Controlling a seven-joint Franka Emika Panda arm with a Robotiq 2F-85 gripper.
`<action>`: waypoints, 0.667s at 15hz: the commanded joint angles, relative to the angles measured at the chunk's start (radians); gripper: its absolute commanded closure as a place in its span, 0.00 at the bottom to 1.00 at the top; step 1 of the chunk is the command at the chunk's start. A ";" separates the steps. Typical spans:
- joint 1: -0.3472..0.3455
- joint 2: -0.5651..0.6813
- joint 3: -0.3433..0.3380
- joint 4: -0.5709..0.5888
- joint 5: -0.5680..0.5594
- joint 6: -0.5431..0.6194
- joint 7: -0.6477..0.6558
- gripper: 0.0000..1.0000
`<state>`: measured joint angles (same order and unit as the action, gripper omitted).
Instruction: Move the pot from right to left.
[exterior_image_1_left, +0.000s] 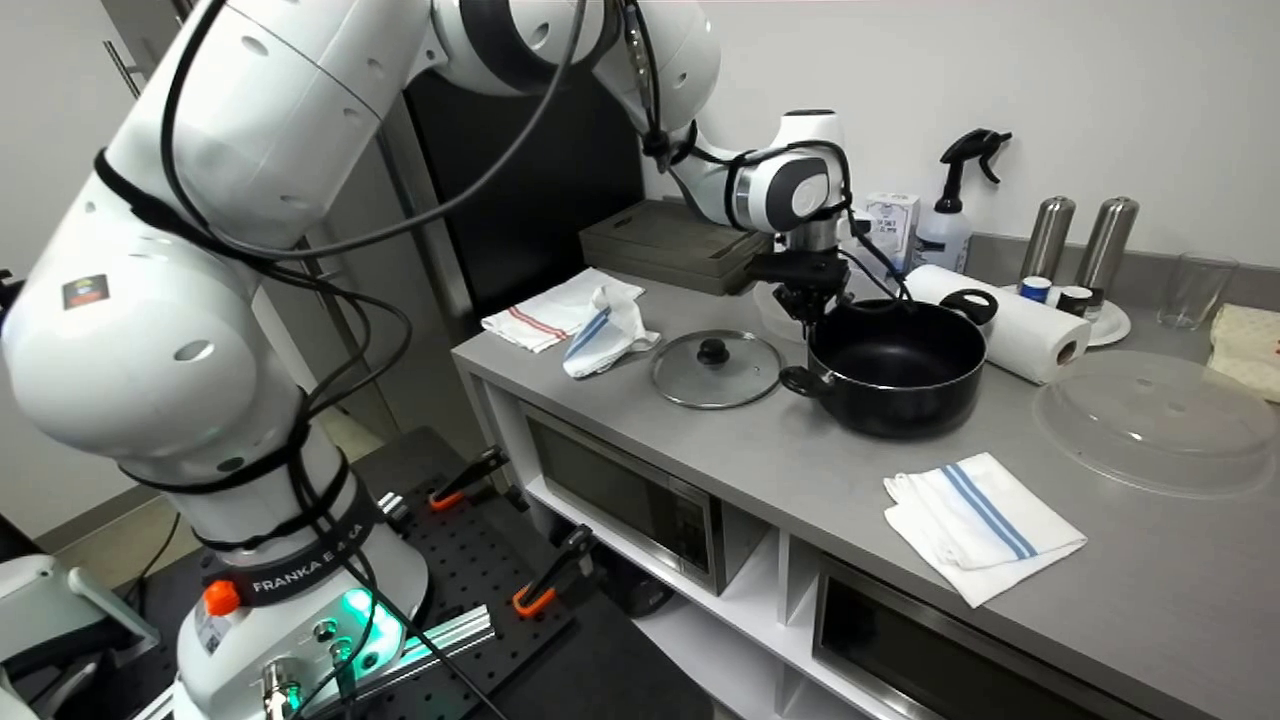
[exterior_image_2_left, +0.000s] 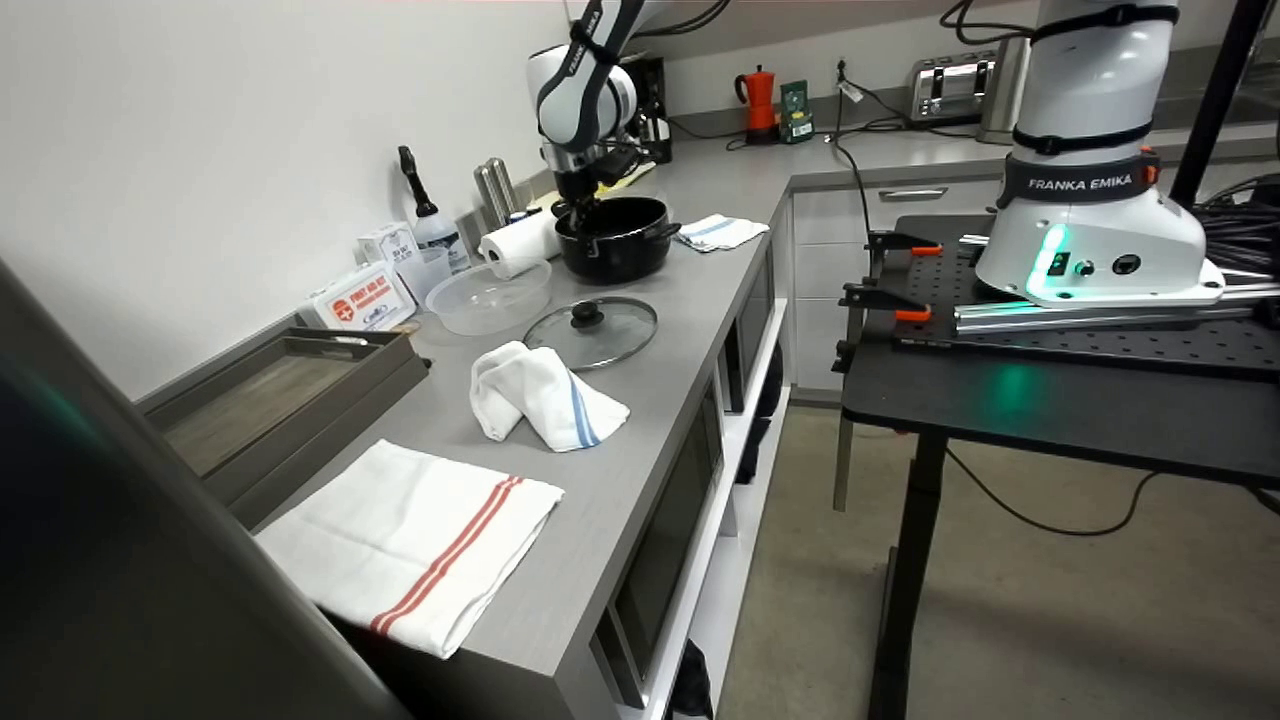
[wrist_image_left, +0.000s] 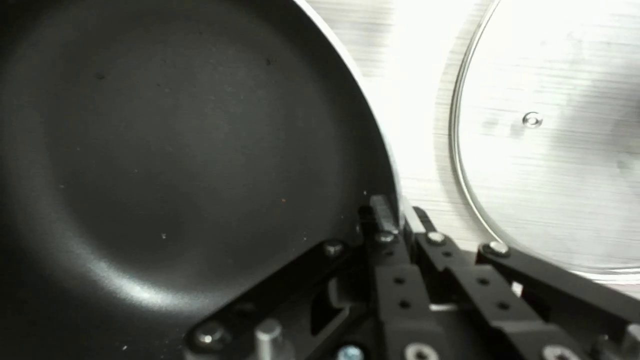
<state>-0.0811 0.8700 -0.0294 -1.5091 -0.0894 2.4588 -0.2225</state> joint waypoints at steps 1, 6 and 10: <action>0.013 -0.151 -0.010 -0.145 -0.053 0.061 -0.022 0.99; 0.010 -0.274 -0.003 -0.227 -0.083 0.067 -0.051 0.99; 0.031 -0.355 0.000 -0.283 -0.121 0.062 -0.079 0.99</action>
<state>-0.0744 0.6183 -0.0261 -1.7076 -0.1577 2.5074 -0.2837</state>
